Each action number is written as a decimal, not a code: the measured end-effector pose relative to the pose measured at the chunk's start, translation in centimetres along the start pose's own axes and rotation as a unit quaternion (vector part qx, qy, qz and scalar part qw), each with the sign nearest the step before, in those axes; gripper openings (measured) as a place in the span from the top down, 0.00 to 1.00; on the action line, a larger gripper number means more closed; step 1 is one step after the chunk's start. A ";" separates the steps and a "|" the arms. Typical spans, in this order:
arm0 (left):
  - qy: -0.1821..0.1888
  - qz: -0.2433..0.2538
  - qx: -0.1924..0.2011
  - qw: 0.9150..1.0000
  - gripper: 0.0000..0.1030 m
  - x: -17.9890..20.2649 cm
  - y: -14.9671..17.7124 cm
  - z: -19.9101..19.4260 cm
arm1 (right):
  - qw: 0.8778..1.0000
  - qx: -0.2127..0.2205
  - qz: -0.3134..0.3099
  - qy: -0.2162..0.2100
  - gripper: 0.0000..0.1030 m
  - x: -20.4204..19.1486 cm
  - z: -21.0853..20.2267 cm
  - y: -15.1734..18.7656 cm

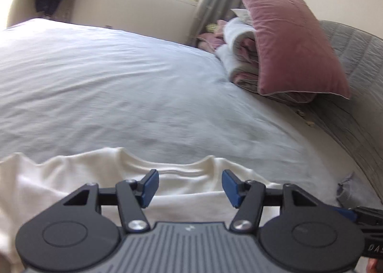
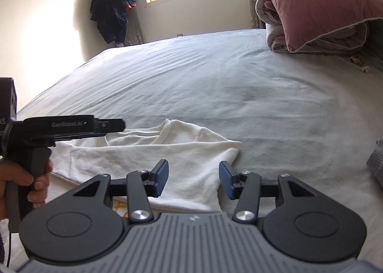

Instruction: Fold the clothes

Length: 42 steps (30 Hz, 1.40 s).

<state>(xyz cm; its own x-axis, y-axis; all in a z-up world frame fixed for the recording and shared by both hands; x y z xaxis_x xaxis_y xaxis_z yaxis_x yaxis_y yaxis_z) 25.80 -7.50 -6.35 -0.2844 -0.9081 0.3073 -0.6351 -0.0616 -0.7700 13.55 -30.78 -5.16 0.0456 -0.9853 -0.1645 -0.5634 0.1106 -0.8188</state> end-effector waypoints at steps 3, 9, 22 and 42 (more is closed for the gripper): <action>-0.057 -0.020 0.006 0.998 0.42 -3.7 0.0 -2.6 | 1.000 0.011 -0.017 -0.007 0.46 -1.7 0.0 -0.6; -0.158 -0.031 0.007 0.987 0.41 -9.9 0.7 -7.4 | 0.998 0.016 -0.060 -0.006 0.38 -5.1 0.5 -1.0; -0.317 -0.011 0.006 0.948 0.32 -16.5 1.7 -11.9 | 0.994 -0.002 -0.110 0.007 0.33 -9.3 3.4 0.0; -0.341 -0.269 0.153 0.888 0.41 -25.3 3.8 -11.0 | 0.994 -0.026 -0.109 0.011 0.31 -9.8 5.6 1.2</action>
Point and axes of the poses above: each gripper's, at about its wrist camera, not at the fingertips, and z roughly the way its jaws point, x to its right, y to its underside, the point moved 4 cm from there along z, roughly the way its jaws point, and after that the axes turned 2 degrees about -z, right-handed, at the moved point
